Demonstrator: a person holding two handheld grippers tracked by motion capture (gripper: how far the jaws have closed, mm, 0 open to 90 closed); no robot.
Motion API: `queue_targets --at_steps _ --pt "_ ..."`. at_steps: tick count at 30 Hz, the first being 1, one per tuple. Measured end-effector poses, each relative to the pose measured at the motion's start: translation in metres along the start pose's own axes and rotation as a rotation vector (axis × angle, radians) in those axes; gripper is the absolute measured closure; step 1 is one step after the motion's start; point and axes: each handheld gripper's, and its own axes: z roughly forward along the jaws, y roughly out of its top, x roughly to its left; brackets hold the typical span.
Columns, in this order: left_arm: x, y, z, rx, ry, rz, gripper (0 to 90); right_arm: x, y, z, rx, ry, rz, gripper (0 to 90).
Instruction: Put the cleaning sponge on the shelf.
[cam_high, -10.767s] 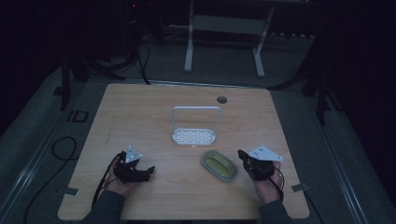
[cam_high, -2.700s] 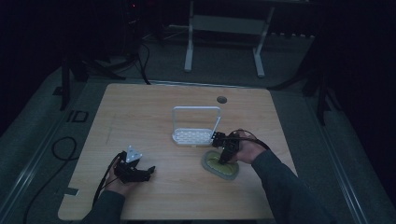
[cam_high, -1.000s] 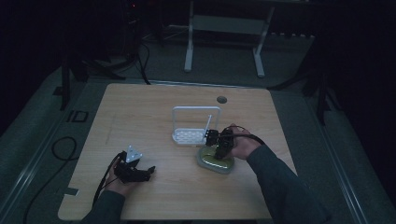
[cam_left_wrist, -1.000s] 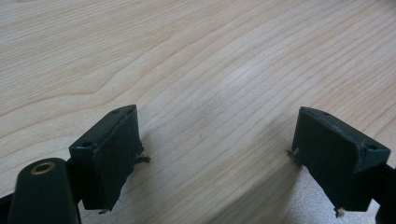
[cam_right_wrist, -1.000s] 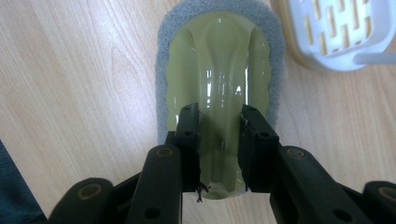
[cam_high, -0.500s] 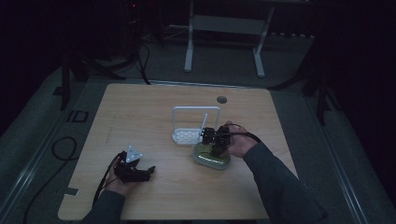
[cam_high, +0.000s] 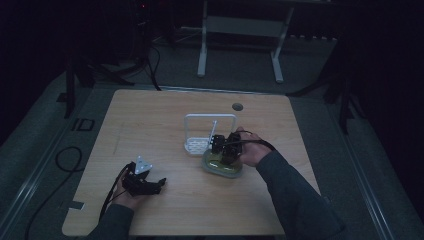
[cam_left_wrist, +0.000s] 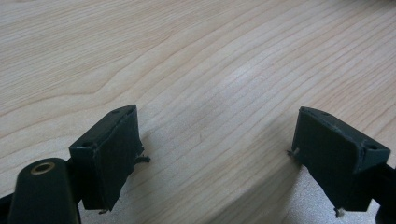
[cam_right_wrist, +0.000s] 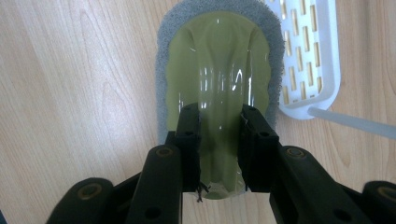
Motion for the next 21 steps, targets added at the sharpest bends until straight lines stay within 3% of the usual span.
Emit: queue_targets --at_steps 21 --pt "0.0 0.0 0.0 0.0 0.0 0.001 15.4 -0.005 0.019 -0.009 -0.032 -0.051 -0.022 71.8"
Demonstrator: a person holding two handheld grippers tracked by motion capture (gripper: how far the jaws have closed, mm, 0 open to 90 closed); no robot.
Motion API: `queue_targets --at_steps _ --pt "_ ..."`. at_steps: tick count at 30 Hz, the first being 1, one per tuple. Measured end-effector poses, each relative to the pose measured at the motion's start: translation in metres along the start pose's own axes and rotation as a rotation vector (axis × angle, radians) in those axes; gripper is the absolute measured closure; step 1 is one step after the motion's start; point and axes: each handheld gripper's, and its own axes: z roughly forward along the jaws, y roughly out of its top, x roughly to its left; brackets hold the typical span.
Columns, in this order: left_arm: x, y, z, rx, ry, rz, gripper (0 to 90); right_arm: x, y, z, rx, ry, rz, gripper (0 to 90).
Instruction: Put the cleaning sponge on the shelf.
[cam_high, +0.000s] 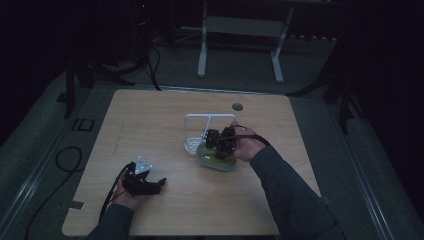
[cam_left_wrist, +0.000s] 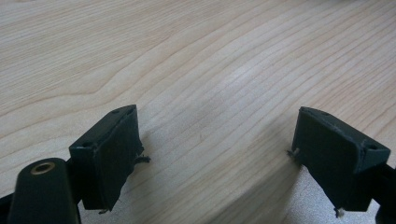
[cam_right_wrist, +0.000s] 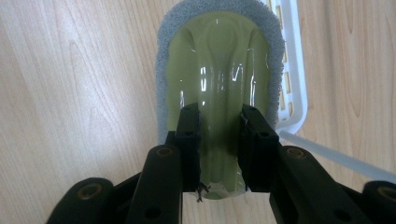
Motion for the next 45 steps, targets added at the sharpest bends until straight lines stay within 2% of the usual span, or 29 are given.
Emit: queue_targets --at_steps 11,15,21,32,39,45 --pt "0.0 0.0 0.0 0.001 0.001 0.0 15.4 -0.002 0.009 0.001 -0.012 -0.009 0.004 71.8" --pt "0.0 0.0 0.0 0.002 0.0 0.0 15.4 -0.002 0.011 0.001 -0.024 -0.02 -0.019 71.8" --pt "0.0 0.0 0.0 0.001 0.0 0.0 15.4 -0.002 0.016 0.001 -0.002 -0.042 -0.06 71.8" --pt "0.0 0.0 0.0 0.001 0.0 0.0 15.4 0.0 0.025 0.001 -0.005 -0.071 -0.11 71.8" --pt "0.0 0.0 0.0 0.001 0.0 0.0 15.4 0.0 0.026 0.002 -0.004 -0.091 -0.121 71.8" --pt "0.0 0.0 0.0 0.003 -0.001 0.003 15.5 -0.002 0.028 0.002 -0.017 -0.088 -0.128 71.9"
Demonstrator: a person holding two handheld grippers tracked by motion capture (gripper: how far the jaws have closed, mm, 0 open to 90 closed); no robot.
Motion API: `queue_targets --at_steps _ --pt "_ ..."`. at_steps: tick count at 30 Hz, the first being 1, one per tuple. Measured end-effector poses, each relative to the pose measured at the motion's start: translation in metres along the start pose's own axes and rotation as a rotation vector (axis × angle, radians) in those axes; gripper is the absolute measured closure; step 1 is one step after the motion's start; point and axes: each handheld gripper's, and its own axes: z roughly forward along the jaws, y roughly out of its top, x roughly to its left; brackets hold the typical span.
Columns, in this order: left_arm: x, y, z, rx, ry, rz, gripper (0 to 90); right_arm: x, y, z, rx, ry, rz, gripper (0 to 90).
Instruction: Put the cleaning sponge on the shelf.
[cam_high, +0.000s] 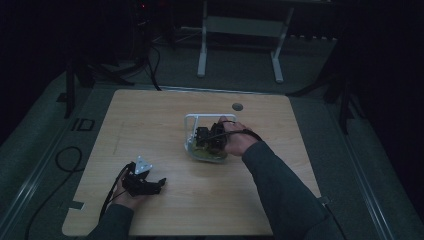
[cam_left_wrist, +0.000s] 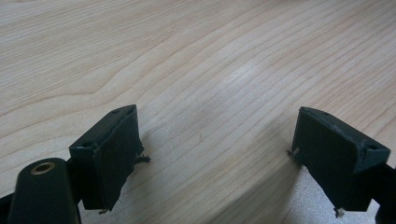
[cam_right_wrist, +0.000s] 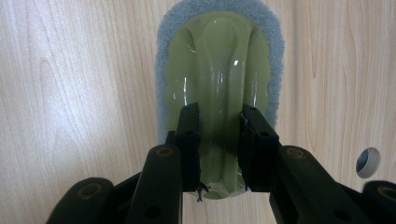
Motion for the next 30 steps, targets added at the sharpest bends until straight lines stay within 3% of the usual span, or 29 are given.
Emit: queue_targets --at_steps 20,30 --pt "0.0 0.0 0.0 -0.001 -0.001 0.001 15.5 -0.006 0.004 0.005 0.019 -0.062 -0.027 71.9" --pt "-0.001 0.0 0.0 -0.001 -0.003 0.002 15.5 -0.006 0.007 0.013 0.03 -0.071 -0.051 71.8"
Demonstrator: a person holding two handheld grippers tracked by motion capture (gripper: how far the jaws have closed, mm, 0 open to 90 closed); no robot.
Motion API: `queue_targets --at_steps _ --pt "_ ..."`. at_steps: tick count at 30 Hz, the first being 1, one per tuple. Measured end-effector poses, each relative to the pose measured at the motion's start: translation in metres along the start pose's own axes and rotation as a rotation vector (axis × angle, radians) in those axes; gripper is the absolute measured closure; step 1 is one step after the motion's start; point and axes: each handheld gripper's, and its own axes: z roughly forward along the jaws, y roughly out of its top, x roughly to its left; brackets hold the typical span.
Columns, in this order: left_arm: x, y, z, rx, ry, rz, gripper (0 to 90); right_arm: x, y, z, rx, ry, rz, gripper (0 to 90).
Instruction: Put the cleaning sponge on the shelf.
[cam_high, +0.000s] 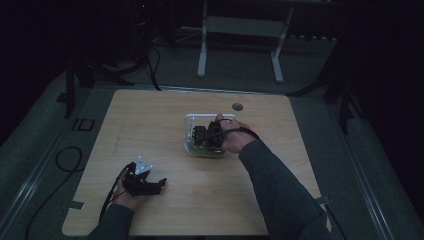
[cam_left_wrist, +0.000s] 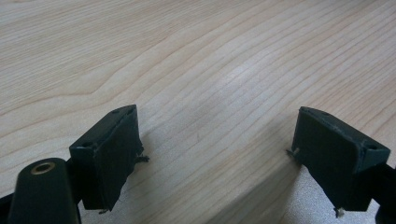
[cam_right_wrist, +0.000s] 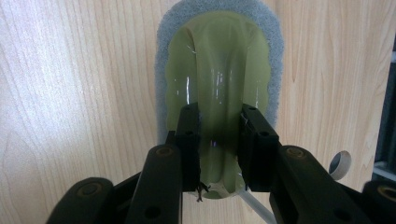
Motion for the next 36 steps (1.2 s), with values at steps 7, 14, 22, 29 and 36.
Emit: queue_targets --at_steps 7,14,22,29,36 --pt "0.0 0.0 0.0 0.0 -0.002 0.002 15.5 -0.001 0.001 0.001 0.009 -0.01 -0.003 71.8" --pt "0.0 0.0 0.0 0.001 -0.003 0.003 15.5 -0.001 0.001 0.006 0.03 -0.024 -0.007 71.8" --pt "0.0 0.0 0.0 0.001 -0.003 0.003 15.4 -0.001 0.002 0.008 0.034 -0.025 -0.008 71.8" --pt "0.0 0.0 0.0 0.001 -0.002 0.003 15.5 0.0 0.004 0.012 0.043 -0.026 -0.016 71.8" --pt "0.0 0.0 0.0 0.001 -0.002 0.003 15.4 0.0 0.005 0.02 0.063 -0.034 -0.034 71.7"
